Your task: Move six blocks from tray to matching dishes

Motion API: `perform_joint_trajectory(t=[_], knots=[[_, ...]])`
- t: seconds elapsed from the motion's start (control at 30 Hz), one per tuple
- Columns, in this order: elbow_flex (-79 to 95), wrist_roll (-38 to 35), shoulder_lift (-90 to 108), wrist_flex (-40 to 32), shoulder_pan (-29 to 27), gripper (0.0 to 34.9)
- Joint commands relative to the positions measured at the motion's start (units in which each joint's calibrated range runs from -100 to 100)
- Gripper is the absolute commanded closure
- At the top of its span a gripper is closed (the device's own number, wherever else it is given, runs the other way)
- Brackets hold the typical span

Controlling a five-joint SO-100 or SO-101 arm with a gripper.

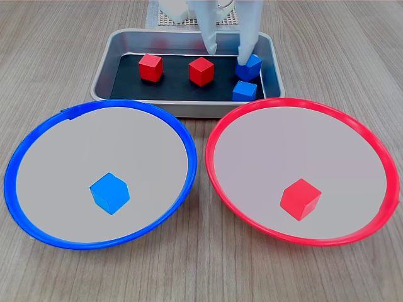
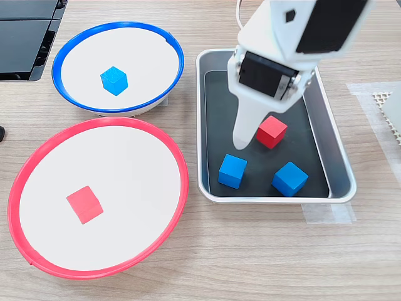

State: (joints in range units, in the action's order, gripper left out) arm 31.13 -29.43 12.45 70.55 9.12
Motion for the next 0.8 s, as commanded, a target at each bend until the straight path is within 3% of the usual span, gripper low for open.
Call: perform_joint_trajectory(t=[0.0,0.5,0.53,0.6,0.67,0.77], knots=[[1.2,0.2,-0.9,-4.3,2.4,18.6],[-3.6,0.9,-13.2,-7.9,4.0,20.1],[-4.0,0.9,-13.6,-7.9,4.1,21.1],[-5.0,0.6,-13.9,-7.5,4.0,34.6],[-6.4,-0.4,-12.7,-4.5,2.4,34.8],[-16.4,-3.4,-7.9,10.0,-4.4,34.8]])
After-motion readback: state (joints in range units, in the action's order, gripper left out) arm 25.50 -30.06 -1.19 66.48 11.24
